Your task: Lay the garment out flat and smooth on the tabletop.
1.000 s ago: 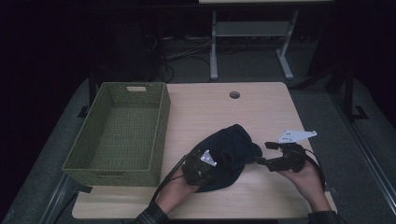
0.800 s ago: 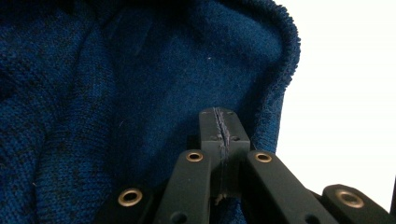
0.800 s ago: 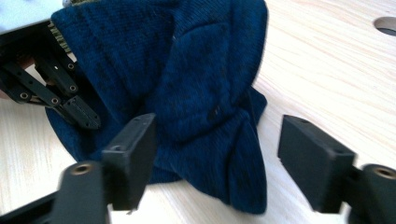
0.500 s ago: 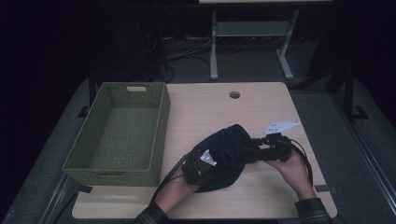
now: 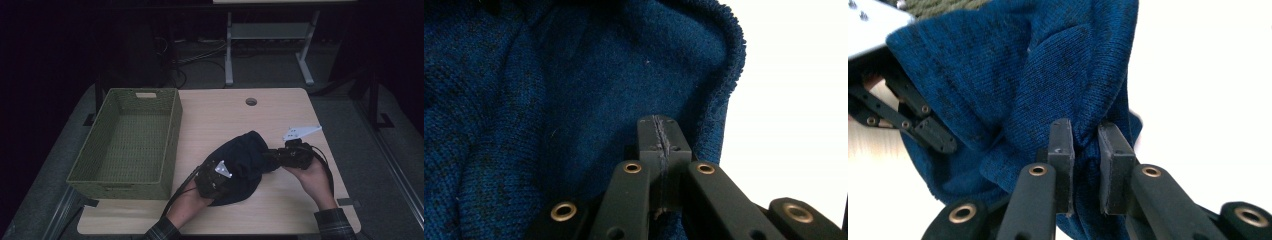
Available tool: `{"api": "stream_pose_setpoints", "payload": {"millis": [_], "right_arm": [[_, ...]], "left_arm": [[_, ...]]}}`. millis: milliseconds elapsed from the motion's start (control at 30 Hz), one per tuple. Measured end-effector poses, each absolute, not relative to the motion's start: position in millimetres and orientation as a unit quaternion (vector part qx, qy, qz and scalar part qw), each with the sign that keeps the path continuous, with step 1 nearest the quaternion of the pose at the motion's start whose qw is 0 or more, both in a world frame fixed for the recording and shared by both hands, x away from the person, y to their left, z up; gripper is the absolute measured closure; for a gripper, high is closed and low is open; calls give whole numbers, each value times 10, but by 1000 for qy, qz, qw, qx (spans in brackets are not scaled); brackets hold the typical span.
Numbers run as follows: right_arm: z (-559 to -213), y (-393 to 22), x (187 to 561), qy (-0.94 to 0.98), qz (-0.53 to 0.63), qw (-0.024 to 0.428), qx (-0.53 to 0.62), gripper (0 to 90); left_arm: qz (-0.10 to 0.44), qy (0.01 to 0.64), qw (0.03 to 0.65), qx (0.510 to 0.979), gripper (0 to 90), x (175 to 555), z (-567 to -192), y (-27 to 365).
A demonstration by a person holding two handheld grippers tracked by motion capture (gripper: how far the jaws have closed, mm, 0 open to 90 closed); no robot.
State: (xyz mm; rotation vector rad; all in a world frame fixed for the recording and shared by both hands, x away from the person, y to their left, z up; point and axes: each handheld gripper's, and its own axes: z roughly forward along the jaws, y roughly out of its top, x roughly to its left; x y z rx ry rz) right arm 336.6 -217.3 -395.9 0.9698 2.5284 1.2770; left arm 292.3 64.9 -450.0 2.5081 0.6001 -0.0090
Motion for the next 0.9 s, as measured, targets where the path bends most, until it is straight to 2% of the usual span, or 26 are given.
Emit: {"api": "stream_pose_setpoints", "payload": {"millis": [367, 900], "right_arm": [[-3672, -2075, 3596, 841, 424, 95, 322, 795], [-3504, -1912, 4056, 833, 427, 109, 334, 799]], "left_arm": [[-8, 224, 279, 934, 900, 2930, -4503, 654], [-7, 223, 279, 934, 900, 2926, -4502, 650]]}}
